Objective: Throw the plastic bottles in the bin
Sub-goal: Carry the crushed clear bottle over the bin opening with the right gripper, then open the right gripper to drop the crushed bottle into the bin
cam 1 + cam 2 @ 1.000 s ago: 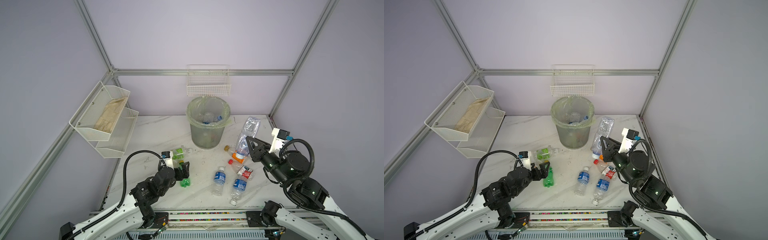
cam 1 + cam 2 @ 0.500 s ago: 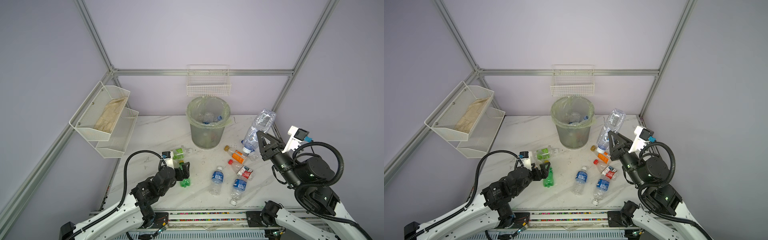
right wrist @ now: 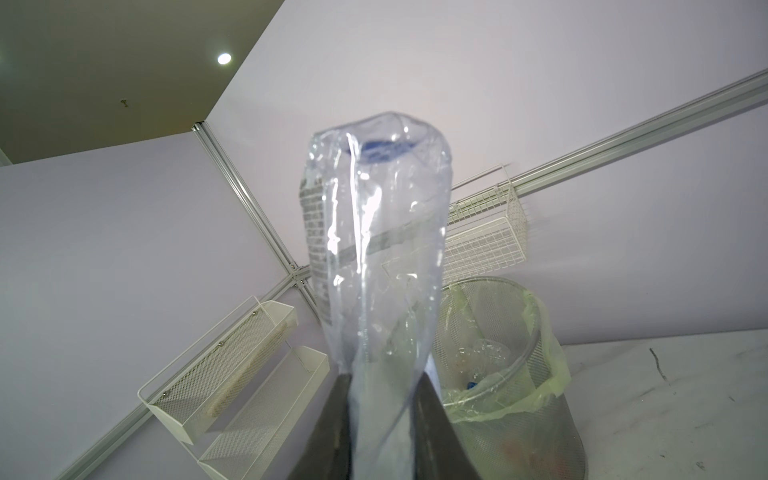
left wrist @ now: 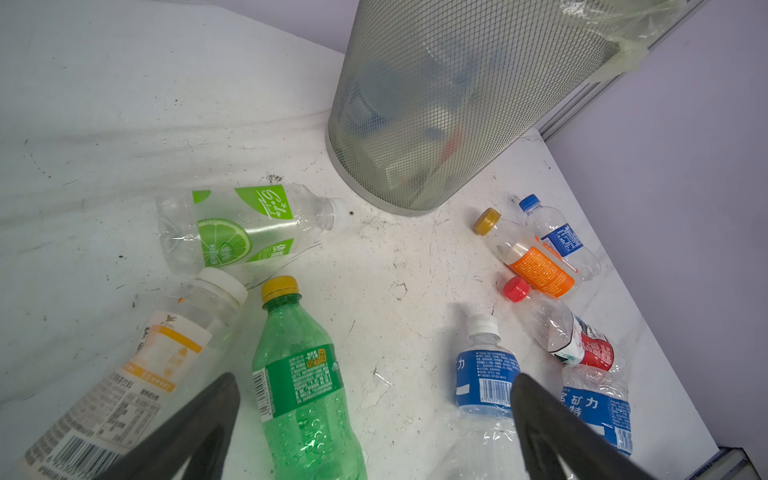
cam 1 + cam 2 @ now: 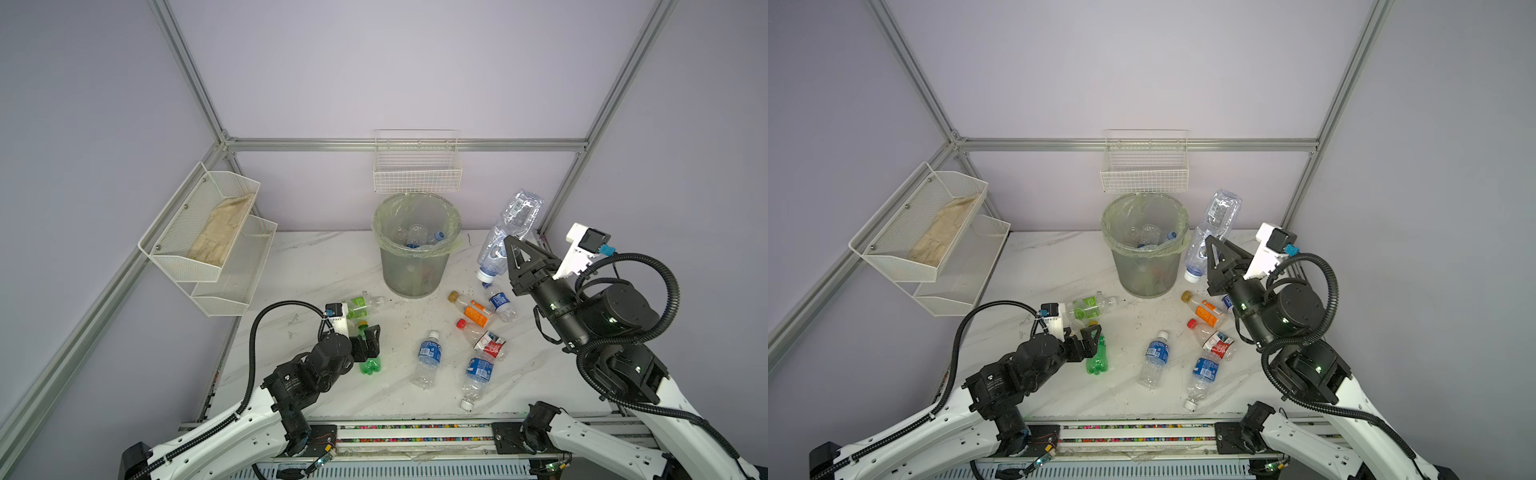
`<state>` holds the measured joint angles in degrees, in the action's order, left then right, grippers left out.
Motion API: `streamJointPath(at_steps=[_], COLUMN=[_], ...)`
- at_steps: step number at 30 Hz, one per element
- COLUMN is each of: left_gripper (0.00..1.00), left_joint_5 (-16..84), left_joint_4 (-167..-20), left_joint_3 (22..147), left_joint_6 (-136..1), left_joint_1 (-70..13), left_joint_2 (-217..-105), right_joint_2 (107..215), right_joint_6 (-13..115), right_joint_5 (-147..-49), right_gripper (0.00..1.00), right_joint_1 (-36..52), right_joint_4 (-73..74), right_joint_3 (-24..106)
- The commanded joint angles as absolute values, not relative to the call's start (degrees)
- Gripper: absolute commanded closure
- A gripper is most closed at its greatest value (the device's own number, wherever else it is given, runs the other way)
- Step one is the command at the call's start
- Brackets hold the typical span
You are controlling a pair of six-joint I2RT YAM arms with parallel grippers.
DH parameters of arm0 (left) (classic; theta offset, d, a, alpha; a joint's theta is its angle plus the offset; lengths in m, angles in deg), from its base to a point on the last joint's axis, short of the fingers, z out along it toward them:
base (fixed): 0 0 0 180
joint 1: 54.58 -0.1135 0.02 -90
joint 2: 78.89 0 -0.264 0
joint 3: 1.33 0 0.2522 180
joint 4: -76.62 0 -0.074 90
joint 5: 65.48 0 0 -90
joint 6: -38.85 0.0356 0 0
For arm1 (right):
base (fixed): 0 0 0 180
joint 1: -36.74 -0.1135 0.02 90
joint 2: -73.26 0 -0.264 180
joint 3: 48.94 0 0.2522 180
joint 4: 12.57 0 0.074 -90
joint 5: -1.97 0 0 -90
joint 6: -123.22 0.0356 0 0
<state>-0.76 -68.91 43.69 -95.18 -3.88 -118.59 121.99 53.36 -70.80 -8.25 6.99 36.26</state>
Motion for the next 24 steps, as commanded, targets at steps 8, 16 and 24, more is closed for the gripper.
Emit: streamJointPath(at_steps=[8, 16, 24], left_gripper=[0.0, 0.0, 0.0], left_joint_5=[1.2, 2.9, 2.6], left_joint_4=[-69.1, -66.8, -66.1], left_joint_3=[44.4, 45.8, 45.4], left_joint_6=[-96.8, -97.5, -97.5], left_joint_1=[-3.8, -3.8, -3.7], left_joint_2=[-115.7, -113.9, -112.4], right_joint_2=[149.5, 170.2, 157.2], right_joint_6=[45.5, 47.8, 48.3], right_joint_5=[-67.4, -68.7, -71.4], right_gripper=[1.0, 0.03, 0.03], right_joint_1=[-6.9, -1.2, -1.4], right_joint_4=[2.6, 17.3, 11.3], right_joint_3=[54.5, 73.9, 64.4])
